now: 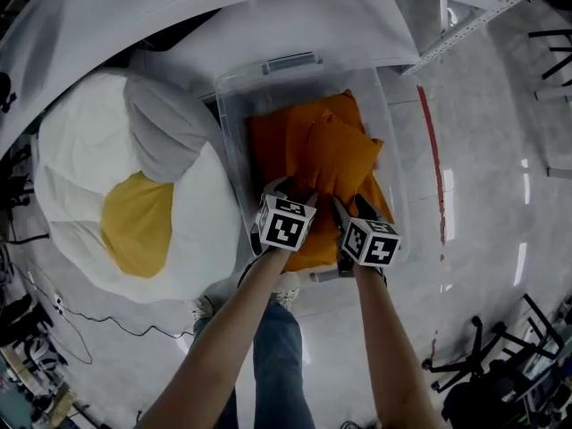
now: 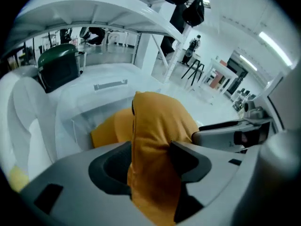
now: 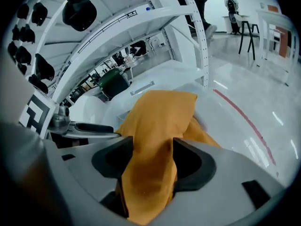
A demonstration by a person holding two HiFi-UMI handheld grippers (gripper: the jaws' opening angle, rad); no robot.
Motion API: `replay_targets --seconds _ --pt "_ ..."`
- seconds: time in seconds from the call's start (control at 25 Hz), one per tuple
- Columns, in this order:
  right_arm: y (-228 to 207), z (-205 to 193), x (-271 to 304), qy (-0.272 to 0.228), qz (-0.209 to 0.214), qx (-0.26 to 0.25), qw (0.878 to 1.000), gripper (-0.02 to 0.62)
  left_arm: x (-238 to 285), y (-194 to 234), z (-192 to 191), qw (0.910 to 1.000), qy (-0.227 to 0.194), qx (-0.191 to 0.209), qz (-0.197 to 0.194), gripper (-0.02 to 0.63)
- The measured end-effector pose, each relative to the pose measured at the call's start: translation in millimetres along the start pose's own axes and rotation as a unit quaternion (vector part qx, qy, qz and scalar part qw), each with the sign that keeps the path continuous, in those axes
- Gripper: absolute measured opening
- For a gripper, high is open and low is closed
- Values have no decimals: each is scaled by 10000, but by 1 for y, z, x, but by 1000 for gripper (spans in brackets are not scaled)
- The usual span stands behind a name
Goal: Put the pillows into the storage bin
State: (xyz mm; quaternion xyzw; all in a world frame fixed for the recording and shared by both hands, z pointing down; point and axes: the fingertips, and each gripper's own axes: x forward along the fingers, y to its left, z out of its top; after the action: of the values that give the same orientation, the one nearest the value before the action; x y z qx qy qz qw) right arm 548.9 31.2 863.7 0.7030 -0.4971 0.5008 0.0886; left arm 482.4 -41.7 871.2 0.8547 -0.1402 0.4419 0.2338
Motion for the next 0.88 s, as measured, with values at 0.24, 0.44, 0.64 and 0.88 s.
replay_targets --seconds 0.24,0.44,0.64,0.88 --pt "2 -3 -2 -276 40 538 9982 350 -8 22 1 9996 -54 41 271 287" --pt "5 -4 -13 -427 0 558 9975 350 -22 25 4 9994 -312 -39 153 313" --pt "26 15 -32 -666 68 542 9963 350 -59 30 20 9974 -672 -189 160 313" --pt "90 61 -82 -1315 282 131 9908 348 -144 36 50 9887 -1442 -404 -37 311"
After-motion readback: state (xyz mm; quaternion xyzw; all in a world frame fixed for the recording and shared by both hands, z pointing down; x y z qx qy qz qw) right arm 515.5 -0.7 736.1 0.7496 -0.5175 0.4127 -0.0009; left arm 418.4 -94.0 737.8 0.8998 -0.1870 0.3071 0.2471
